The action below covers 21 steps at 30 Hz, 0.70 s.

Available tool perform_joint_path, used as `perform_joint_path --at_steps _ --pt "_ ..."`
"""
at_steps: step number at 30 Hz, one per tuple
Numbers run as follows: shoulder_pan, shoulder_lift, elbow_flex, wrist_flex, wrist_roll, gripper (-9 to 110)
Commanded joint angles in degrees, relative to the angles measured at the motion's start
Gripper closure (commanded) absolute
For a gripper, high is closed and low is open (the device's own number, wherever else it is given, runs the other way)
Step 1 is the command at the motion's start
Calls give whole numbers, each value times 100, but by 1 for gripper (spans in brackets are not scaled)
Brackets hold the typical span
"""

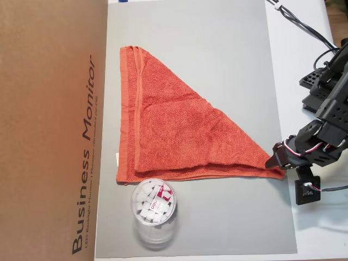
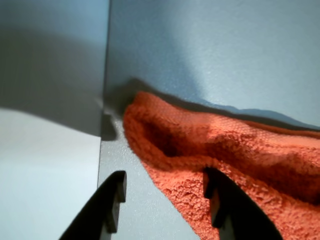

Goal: Fold the blanket.

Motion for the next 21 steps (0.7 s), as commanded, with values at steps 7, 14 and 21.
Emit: perform_joint_path --at_steps 7,14,21 --pt "-149 -193 123 -835 -18 86" --pt "-290 -352 132 -923 -18 86" --pt "-308 -448 132 -932 -18 86"
